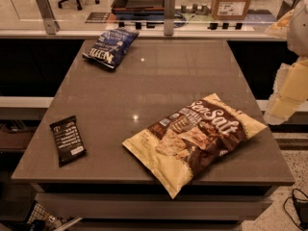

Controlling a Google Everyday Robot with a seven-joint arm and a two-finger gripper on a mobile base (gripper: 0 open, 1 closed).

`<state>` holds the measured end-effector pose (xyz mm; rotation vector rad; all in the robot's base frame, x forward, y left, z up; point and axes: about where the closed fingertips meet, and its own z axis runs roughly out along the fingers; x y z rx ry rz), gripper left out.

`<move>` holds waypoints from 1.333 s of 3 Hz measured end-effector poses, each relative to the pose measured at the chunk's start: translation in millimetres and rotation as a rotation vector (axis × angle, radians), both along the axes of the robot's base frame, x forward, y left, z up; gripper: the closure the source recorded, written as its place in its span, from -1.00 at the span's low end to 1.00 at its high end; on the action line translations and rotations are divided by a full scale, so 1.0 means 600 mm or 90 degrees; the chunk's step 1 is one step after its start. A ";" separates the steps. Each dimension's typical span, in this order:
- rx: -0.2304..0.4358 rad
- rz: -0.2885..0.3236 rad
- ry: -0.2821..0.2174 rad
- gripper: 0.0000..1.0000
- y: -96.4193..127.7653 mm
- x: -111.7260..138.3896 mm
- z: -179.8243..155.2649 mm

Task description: Move brown chip bag near blue chip bag

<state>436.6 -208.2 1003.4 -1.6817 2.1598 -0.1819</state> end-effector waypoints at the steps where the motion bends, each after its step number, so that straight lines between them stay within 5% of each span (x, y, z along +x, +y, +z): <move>1: 0.000 0.000 0.000 -1.00 0.000 0.000 0.000; 4: -0.029 0.133 -0.007 -1.00 0.017 0.000 -0.059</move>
Offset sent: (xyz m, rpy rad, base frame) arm -0.0037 0.0069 -0.0133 -0.0284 -0.0155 0.1266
